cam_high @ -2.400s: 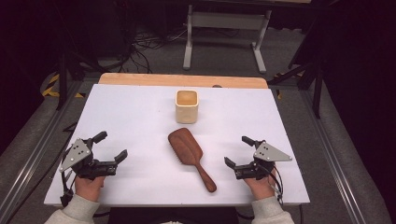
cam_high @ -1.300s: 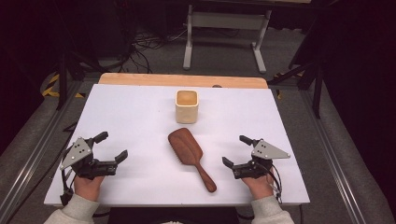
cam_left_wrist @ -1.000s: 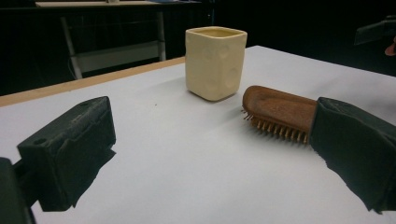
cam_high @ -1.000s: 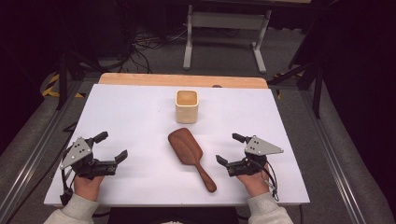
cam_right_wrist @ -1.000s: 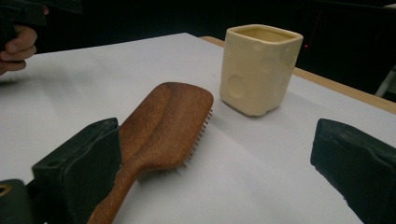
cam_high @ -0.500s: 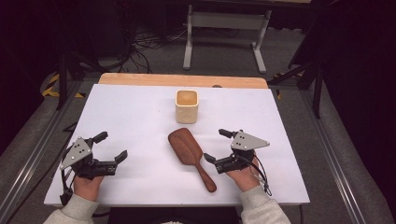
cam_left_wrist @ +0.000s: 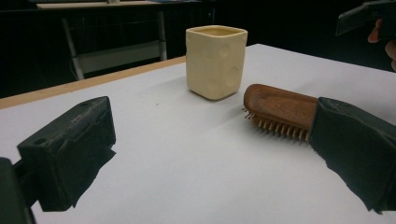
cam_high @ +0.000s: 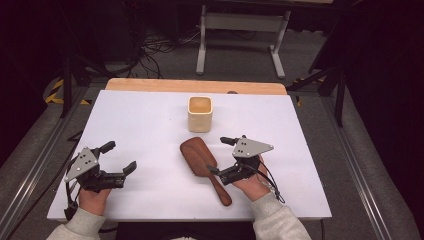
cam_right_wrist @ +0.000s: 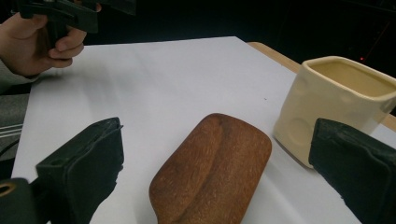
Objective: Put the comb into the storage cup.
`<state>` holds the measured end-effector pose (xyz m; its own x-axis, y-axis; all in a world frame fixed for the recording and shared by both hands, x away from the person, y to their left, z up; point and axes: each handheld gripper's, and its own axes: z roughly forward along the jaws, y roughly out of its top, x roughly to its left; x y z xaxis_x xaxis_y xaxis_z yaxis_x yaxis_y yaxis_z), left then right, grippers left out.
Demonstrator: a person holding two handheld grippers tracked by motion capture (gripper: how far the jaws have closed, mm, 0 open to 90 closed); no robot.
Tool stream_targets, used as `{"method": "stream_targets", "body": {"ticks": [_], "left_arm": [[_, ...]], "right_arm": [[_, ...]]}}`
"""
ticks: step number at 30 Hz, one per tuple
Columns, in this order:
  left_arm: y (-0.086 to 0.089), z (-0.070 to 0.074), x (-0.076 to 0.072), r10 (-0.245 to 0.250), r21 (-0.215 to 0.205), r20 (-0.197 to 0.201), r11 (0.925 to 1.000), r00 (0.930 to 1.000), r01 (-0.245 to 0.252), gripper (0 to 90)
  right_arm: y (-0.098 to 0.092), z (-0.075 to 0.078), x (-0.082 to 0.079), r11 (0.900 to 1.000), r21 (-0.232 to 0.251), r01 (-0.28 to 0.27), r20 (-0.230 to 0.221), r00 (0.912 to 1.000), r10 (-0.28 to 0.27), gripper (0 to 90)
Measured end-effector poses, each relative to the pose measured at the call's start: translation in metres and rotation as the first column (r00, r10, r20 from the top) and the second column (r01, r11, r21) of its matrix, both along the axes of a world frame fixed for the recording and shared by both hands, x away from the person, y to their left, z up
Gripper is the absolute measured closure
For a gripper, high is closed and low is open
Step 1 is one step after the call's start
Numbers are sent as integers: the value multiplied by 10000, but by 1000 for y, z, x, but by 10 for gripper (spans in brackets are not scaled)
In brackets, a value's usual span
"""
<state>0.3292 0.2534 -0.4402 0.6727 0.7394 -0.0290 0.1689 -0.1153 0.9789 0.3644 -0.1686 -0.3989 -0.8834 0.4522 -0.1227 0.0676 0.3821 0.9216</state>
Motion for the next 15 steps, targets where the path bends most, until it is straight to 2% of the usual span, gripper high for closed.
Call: {"method": "stream_targets", "body": {"ticks": [4, 6, 9, 12, 14, 15], "left_arm": [[0, 0, 0, 5, 31, 26, 10000, 10000, -5, 18], [0, 0, -1, 9, 34, 43, 10000, 10000, -9, 18], [1, 0, 0, 20, -3, 65, 10000, 10000, -20, 18], [1, 0, 0, 35, 54, 46, 10000, 10000, -35, 18], [0, 0, 0, 44, 79, 36, 10000, 10000, -44, 18], [0, 0, 0, 52, 87, 30, 9999, 10000, -53, 18]], "right_arm": [[4, -1, 1, 9998, -79, -196, -173, 9997, 194, 54], [5, -3, 1, 9982, -304, -522, -356, 9981, 511, 118], [2, -3, 0, 9929, -503, -1078, -750, 9918, 1038, 270], [0, -4, -1, 9882, -775, -1325, -1159, 9856, 1231, 430], [-1, -5, -1, 9824, -1159, -1464, -1462, 9808, 1289, 591], [-1, -6, -1, 9777, -1386, -1577, -1590, 9780, 1352, 643]]}}
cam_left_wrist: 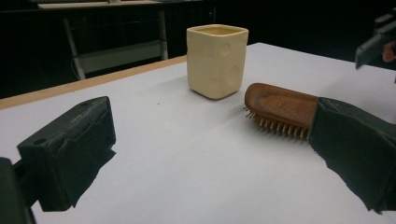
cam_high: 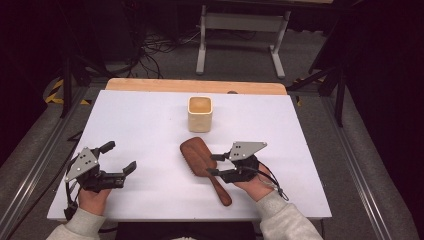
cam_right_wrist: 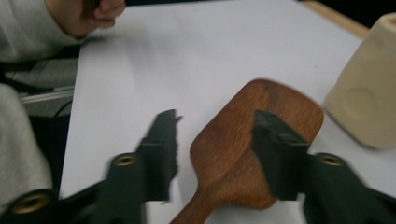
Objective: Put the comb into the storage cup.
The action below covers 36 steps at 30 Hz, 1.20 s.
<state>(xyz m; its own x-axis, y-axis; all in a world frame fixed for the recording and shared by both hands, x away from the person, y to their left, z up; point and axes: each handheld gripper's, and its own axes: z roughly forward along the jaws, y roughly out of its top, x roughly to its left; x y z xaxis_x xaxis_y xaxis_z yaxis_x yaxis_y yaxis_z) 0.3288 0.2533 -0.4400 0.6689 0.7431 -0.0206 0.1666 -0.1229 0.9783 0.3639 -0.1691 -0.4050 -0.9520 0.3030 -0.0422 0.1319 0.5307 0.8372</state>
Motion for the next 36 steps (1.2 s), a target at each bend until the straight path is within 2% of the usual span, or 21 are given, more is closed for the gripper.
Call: {"method": "stream_targets", "body": {"ticks": [2, 4, 5, 7, 12, 13, 15, 18, 20, 23, 26, 27, 28, 29, 30, 31, 33, 34, 36], "left_arm": [[0, 0, 0, 10, 8, -10, 10000, 10000, -10, 18], [0, 0, 0, 27, 5, -17, 10000, 10000, -27, 18], [0, 0, 0, 19, 27, -38, 10000, 10000, -19, 18], [0, 0, 0, 28, 7, -25, 10000, 10000, -28, 18], [0, 0, 0, 18, 43, -25, 10000, 10000, -18, 20], [0, 0, 0, 18, 43, -25, 10000, 10000, -18, 20], [0, 0, 1, -5, 14, -36, 10000, 10000, 5, 20], [0, 0, 1, 5, 27, -33, 10000, 10000, -5, 20], [0, 0, 1, -2, 32, -29, 10000, 10000, 2, 20], [0, 0, 1, 17, 23, -33, 10000, 10000, -16, 20], [0, 0, 0, 21, 29, -22, 10000, 10000, -21, 20], [0, 0, 0, 18, 40, -23, 10000, 10000, -18, 20], [0, 0, 0, 18, 40, -23, 10000, 10000, -18, 20], [0, 0, 0, 10, 50, -34, 10000, 10000, -10, 20], [0, 0, 0, 8, 47, -32, 10000, 10000, -8, 20], [0, 0, 0, 10, 50, -33, 10000, 10000, -10, 20], [0, 0, 1, 22, 31, -22, 10000, 10000, -22, 20], [0, 0, 1, 27, 32, -23, 10000, 10000, -27, 20], [-1, 0, 0, 43, 44, -23, 10000, 10000, -43, 20]], "right_arm": [[1, -2, 0, 9991, -407, -92, -134, 9999, 87, 706], [2, -3, 0, 9980, -601, -213, -297, 9994, 196, 744], [3, -3, 0, 9967, -759, -302, -326, 9991, 278, 807], [5, -4, -1, 9928, -1110, -454, -378, 9984, 415, 877], [9, -7, -3, 9798, -1851, -756, -585, 9961, 658, 896], [9, -7, -3, 9798, -1851, -756, -585, 9961, 658, 896], [12, -10, -4, 9676, -2349, -929, -706, 9944, 784, 897], [14, -11, -4, 9576, -2656, -1114, -822, 9923, 927, 896], [14, -12, -5, 9553, -2717, -1165, -880, 9915, 958, 896], [16, -14, -6, 9458, -2915, -1429, -1204, 9864, 1119, 896], [19, -17, -7, 9299, -3238, -1742, -1508, 9798, 1311, 896], [20, -18, -6, 9225, -3433, -1766, -1391, 9809, 1361, 896], [20, -19, -6, 9179, -3520, -1834, -1458, 9794, 1398, 897], [20, -19, -6, 9179, -3520, -1834, -1458, 9794, 1398, 897], [21, -19, -8, 9151, -3522, -1962, -1672, 9752, 1448, 897], [22, -20, -8, 9069, -3680, -2051, -1723, 9735, 1503, 897], [24, -20, -9, 8989, -3775, -2224, -1840, 9694, 1625, 897], [25, -21, -9, 8851, -4044, -2304, -1872, 9681, 1665, 897], [26, -21, -10, 8831, -4056, -2357, -1949, 9663, 1683, 897]]}}
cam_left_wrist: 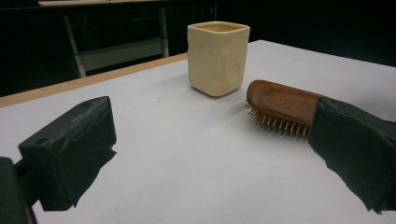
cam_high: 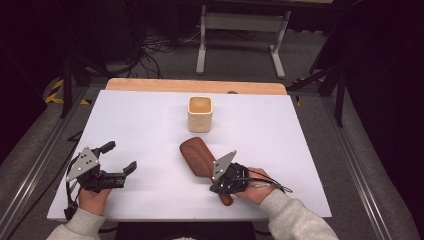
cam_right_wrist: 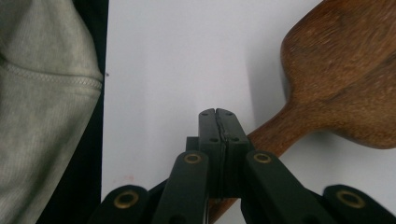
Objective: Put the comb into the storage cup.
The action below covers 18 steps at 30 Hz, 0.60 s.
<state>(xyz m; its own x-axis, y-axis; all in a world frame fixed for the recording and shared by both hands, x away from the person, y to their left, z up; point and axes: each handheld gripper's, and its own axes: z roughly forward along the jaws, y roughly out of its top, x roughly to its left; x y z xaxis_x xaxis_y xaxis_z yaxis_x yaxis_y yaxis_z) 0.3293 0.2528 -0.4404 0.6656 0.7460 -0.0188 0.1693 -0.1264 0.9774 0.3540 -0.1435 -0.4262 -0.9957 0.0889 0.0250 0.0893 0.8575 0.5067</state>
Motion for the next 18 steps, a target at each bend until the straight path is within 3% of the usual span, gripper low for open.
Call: {"method": "stream_targets", "body": {"ticks": [9, 18], "left_arm": [[0, 0, 0, 6, 41, -27, 10000, 10000, -6, 21], [-1, 0, 0, 0, 73, -57, 10000, 10000, 1, 21]], "right_arm": [[-3, -4, 0, 9943, -1059, -127, 6, 9999, 129, 897], [-9, -6, 4, 9882, -1530, -29, 204, 9998, 60, 897]]}}
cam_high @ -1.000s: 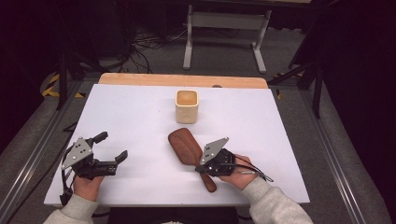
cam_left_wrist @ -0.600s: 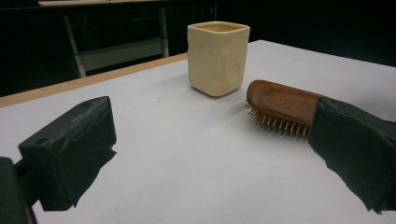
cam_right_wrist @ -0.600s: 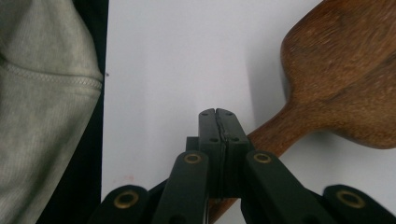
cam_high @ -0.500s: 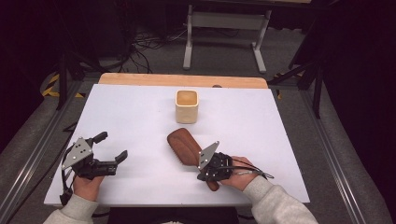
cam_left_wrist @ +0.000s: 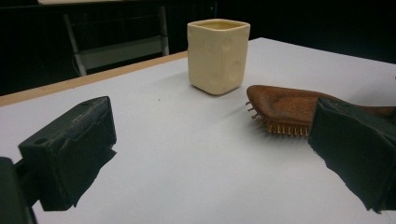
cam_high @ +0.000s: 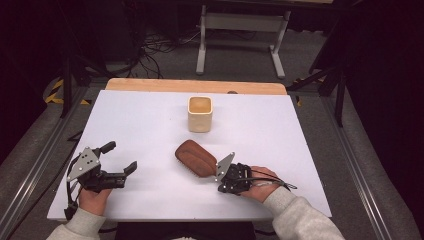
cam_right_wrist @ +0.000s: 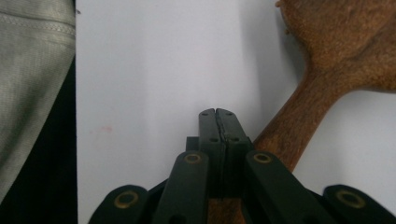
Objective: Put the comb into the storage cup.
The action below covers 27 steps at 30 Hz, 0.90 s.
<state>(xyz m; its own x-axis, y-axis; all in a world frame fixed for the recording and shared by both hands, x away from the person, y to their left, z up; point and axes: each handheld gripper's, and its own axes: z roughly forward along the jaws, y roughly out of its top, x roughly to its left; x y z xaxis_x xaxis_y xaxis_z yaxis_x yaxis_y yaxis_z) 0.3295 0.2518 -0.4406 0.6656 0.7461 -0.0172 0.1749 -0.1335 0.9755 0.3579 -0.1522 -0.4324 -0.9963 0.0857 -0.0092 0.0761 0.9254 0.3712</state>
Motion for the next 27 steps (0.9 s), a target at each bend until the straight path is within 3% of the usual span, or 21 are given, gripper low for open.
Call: {"method": "stream_targets", "body": {"ticks": [8, 25, 26, 27], "left_arm": [[0, 0, 0, -11, -4, -3, 10000, 10000, 11, 21], [1, 0, 0, 8, -82, -9, 10000, 10000, -8, 18], [1, 0, 0, 8, -82, -9, 10000, 10000, -8, 18], [1, 0, 0, -2, -62, 11, 10000, 10000, 2, 18]], "right_arm": [[-7, 2, 9, 9998, -141, 157, 351, 9993, -152, 897], [-18, 2, 30, 9965, -421, 721, 620, 9957, -694, 894], [-19, 2, 33, 9979, -337, 557, 739, 9959, -531, 893], [-19, 2, 32, 9963, -410, 755, 650, 9952, -727, 890]]}}
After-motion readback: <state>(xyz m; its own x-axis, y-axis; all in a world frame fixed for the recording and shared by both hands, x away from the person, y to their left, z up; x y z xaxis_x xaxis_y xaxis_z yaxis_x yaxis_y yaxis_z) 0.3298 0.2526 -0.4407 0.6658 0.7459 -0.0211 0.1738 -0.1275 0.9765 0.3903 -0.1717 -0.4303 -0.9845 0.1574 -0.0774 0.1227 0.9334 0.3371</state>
